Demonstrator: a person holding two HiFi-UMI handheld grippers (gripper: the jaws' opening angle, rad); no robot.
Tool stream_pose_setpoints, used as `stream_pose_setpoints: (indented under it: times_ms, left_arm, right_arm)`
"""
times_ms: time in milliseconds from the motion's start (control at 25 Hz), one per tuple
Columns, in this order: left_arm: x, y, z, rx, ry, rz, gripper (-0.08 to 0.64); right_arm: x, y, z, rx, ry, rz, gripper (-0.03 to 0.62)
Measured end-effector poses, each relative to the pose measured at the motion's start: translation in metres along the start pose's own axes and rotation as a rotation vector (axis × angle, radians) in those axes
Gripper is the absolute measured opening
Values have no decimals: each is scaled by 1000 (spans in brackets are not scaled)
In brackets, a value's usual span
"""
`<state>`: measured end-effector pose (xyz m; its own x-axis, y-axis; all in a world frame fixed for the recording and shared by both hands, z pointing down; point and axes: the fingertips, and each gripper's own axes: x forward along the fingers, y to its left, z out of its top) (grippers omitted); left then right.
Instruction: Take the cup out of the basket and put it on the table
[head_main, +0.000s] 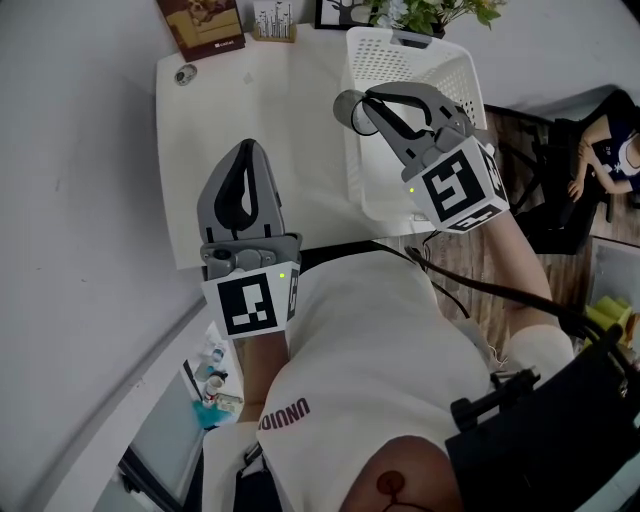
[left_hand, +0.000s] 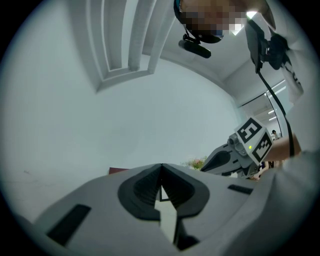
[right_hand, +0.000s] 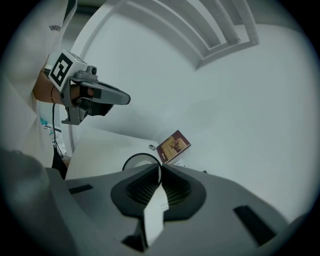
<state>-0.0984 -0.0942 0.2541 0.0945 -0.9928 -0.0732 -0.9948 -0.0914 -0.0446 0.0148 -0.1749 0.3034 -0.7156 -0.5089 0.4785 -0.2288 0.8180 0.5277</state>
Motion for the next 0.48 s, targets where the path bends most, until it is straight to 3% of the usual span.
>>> stream_pose_setpoints:
  times_ms: [480]
  left_arm:
    - [-24, 28, 1, -3, 3, 89, 11]
  right_arm:
    - [22, 30, 39, -58, -67, 102, 34]
